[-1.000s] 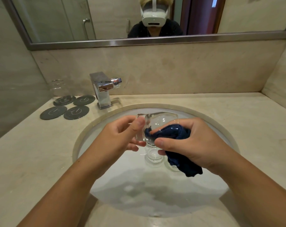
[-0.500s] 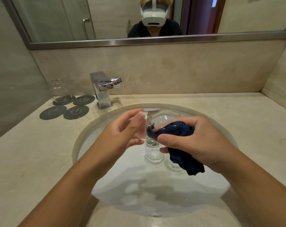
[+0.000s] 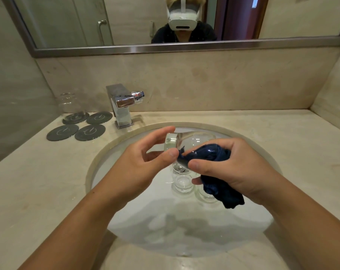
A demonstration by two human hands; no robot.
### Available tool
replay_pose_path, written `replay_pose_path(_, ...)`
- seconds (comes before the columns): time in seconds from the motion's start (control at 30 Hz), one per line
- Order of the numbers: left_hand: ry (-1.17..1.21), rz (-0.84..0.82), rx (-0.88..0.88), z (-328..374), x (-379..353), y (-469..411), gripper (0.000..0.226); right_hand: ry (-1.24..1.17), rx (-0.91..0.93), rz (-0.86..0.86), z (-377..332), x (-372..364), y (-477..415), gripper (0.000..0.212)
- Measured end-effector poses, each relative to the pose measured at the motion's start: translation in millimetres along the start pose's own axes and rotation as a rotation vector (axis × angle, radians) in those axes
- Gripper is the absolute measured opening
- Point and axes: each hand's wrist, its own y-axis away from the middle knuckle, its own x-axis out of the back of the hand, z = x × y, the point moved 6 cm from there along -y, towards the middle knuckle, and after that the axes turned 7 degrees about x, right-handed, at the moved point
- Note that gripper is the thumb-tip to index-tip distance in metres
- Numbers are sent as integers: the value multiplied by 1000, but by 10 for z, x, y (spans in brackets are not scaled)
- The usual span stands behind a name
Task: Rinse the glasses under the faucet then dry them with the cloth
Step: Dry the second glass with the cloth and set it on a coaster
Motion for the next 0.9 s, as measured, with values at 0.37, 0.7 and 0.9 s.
replay_pose_path(0.37, -52, 19, -30, -29, -35, -21, 41, 63, 19, -67, 17, -42, -8, 16)
replay_pose_path(0.7, 63, 5, 7, -47, -52, -25, 54, -48, 62, -19, -27, -49, -3, 20)
replay_pose_path(0.9, 32, 17, 36, -62, -36, -43, 43, 58, 54, -31, 17, -47, -13, 13)
